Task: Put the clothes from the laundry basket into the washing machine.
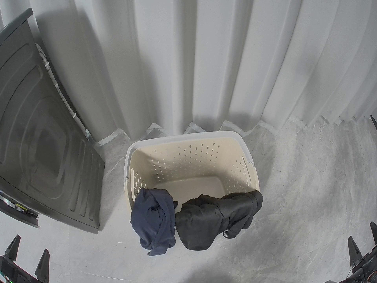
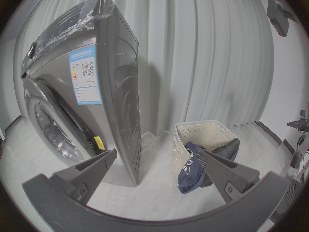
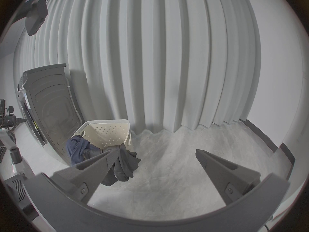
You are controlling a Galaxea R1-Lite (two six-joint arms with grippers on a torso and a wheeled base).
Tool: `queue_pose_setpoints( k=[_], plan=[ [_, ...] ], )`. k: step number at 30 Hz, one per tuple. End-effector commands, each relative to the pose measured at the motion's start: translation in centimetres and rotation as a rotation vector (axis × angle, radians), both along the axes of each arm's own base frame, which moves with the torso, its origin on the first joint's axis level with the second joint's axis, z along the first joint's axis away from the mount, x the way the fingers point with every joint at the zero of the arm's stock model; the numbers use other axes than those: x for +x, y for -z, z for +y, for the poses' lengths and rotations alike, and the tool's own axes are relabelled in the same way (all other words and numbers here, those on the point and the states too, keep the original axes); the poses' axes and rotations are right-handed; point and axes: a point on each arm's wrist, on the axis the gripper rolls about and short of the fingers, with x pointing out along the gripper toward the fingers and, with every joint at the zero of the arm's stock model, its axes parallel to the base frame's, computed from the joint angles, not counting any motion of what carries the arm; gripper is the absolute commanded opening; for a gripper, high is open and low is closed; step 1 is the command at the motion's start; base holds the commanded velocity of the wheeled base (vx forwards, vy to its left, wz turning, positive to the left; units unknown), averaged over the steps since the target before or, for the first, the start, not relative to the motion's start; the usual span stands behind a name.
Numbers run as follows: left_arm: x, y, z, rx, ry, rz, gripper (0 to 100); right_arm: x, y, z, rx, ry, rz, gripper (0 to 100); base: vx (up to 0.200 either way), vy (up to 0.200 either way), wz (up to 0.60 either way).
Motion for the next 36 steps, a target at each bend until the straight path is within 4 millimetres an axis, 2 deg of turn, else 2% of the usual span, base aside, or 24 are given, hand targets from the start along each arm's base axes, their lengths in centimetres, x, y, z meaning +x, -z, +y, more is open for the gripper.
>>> queue_pose_setpoints(
  k=[1, 30, 36],
  plan=[
    [0.01, 0.43, 0.00, 0.001, 0.000, 0.002, 100, 0.06, 0.51, 0.00, 0.001, -0.002, 0.008, 100, -0.200, 0.000, 0.00],
    [0.01, 0.43, 0.00, -0.002, 0.000, 0.002, 100, 0.06, 0.51, 0.00, -0.003, -0.002, 0.008, 100, -0.200, 0.000, 0.00],
    [0.01, 0.43, 0.00, -0.002, -0.003, 0.002, 100, 0.06, 0.51, 0.00, -0.005, -0.002, 0.008, 100, 0.000, 0.000, 0.00]
  ],
)
